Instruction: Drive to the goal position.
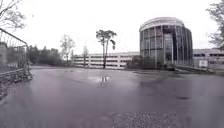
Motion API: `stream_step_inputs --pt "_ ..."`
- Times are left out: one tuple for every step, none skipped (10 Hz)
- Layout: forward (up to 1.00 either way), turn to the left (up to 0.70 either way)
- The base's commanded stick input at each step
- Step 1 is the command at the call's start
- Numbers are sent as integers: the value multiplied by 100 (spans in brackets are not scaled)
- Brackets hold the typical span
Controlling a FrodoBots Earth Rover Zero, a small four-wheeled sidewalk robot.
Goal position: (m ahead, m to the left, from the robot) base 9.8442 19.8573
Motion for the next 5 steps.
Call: stream_step_inputs --pt "100 15" --pt "100 34" --pt "100 40" --pt "100 40" --pt "100 28"
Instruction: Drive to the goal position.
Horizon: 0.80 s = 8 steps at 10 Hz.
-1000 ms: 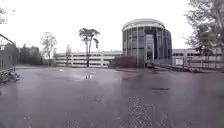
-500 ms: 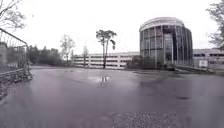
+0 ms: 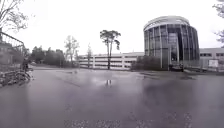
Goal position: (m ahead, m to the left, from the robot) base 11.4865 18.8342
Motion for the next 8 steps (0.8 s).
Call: stream_step_inputs --pt "100 14" --pt "100 0" --pt "100 0" --pt "100 0" --pt "100 0" --pt "100 0" --pt "100 8" --pt "100 33"
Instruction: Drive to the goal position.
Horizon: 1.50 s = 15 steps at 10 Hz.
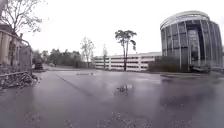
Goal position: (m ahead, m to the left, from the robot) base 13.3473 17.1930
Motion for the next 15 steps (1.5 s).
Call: stream_step_inputs --pt "100 40" --pt "100 40" --pt "100 24" --pt "100 0" --pt "100 0" --pt "100 0" --pt "100 0" --pt "100 40" --pt "100 40" --pt "100 35" --pt "100 6" --pt "100 2" --pt "100 0" --pt "100 0" --pt "100 0"
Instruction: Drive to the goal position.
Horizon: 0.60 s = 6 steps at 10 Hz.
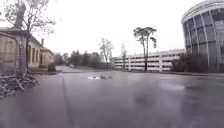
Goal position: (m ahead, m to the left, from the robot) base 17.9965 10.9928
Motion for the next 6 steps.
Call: stream_step_inputs --pt "100 5" --pt "100 21" --pt "100 37" --pt "100 40" --pt "100 37" --pt "100 10"
